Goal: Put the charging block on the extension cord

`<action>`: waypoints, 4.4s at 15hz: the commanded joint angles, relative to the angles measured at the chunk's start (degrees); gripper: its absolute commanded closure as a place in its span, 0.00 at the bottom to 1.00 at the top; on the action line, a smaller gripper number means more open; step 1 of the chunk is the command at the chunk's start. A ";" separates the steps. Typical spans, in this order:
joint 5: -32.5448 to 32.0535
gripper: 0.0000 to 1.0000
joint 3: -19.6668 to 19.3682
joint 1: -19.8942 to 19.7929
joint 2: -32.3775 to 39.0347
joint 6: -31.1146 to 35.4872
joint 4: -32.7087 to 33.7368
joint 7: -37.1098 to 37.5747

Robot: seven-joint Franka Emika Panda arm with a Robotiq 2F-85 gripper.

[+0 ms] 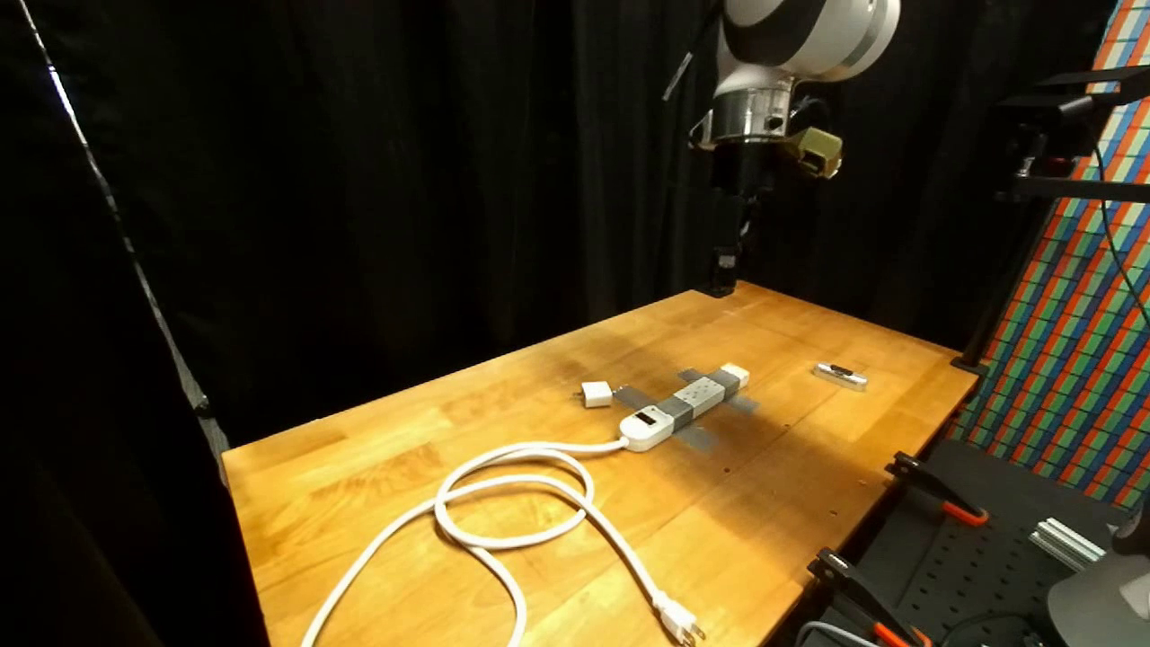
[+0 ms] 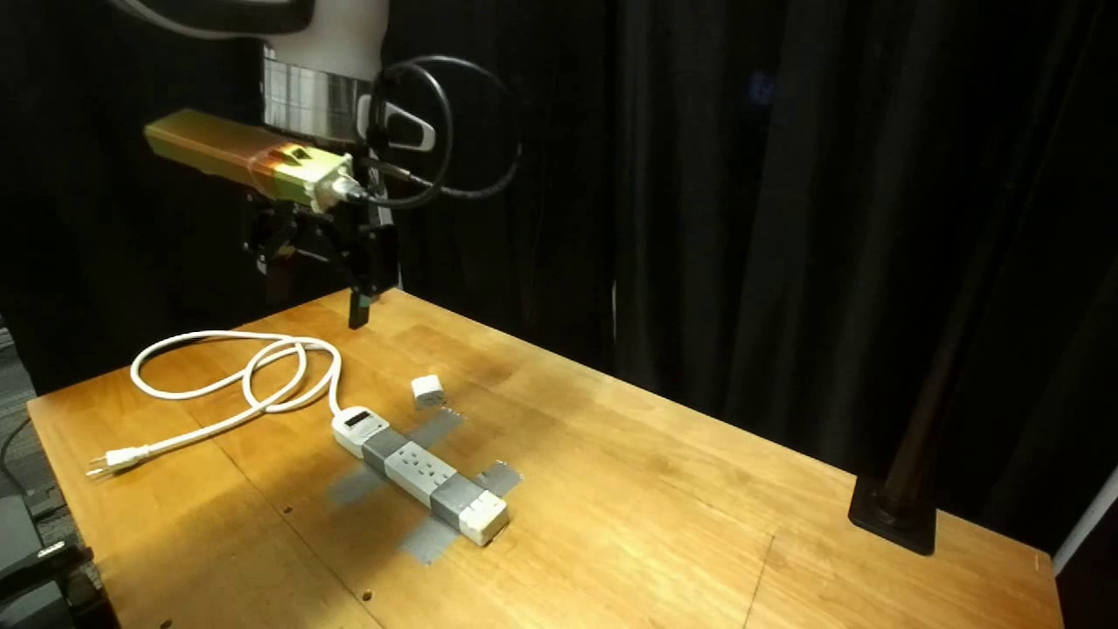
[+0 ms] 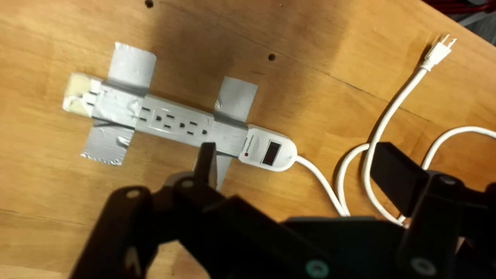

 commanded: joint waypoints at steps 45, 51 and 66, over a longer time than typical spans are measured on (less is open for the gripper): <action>83.24 0.00 5.91 -6.44 29.57 22.10 9.60 -115.59; 85.22 0.00 4.25 -4.41 34.46 23.81 10.86 -118.29; 97.05 0.26 2.25 0.75 40.10 27.67 12.91 -127.40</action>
